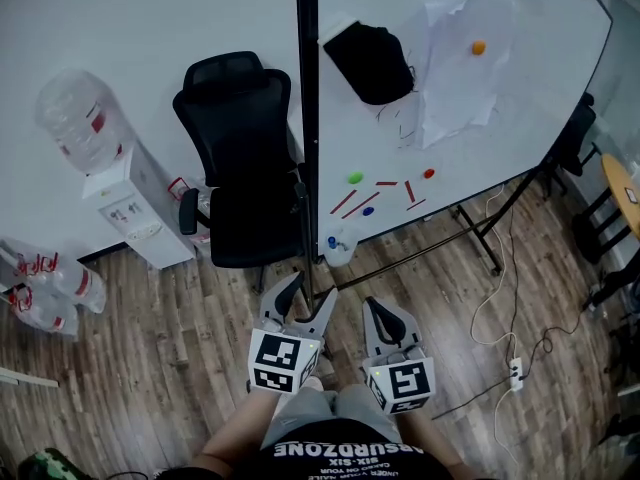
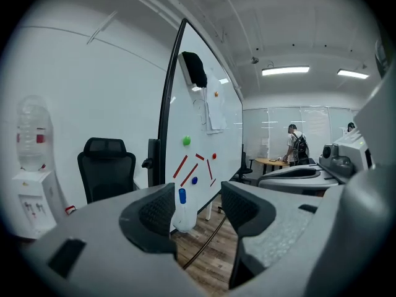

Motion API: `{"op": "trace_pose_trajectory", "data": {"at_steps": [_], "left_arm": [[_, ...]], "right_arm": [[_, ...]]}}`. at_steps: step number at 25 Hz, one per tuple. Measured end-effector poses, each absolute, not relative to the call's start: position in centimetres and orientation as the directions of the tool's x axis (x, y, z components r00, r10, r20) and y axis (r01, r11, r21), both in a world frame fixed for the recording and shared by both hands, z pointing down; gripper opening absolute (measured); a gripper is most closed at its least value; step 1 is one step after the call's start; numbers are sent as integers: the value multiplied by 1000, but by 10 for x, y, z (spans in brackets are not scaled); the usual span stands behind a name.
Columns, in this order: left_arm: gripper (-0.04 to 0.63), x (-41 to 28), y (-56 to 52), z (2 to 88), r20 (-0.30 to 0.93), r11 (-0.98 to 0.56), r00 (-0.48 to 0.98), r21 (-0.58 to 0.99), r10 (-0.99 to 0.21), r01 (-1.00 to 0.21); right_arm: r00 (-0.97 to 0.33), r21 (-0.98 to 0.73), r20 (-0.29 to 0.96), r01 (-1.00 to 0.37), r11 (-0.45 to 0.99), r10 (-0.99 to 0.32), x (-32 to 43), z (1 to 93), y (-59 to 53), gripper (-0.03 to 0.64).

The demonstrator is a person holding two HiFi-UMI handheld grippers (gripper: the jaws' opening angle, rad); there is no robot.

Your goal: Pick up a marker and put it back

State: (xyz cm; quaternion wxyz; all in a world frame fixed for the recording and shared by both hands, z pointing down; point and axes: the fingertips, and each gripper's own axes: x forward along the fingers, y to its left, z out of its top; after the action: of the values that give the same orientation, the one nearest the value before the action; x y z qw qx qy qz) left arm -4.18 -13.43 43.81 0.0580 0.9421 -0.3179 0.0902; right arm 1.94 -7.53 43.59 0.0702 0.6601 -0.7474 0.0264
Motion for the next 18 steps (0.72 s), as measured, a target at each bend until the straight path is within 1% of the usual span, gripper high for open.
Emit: {"op": "trace_pose_trajectory", "data": {"at_steps": [5,11,18], "left_arm": [[218,-37,-151,447,218,-759,753,71,-621,-647],[218,-26,-176,443,224,-692,689,78,-689,-717],[218,-4,-195,457,281,-651,641,72,-714,-756]], "right_arm": [[-148,38,171,-987,156,-974,32,447,-91,-3],[-256,37,194,-963,268,-947,42,446,-119,-3],[-341,30,191,-935,353,-921,61,443,-144,-3]]}}
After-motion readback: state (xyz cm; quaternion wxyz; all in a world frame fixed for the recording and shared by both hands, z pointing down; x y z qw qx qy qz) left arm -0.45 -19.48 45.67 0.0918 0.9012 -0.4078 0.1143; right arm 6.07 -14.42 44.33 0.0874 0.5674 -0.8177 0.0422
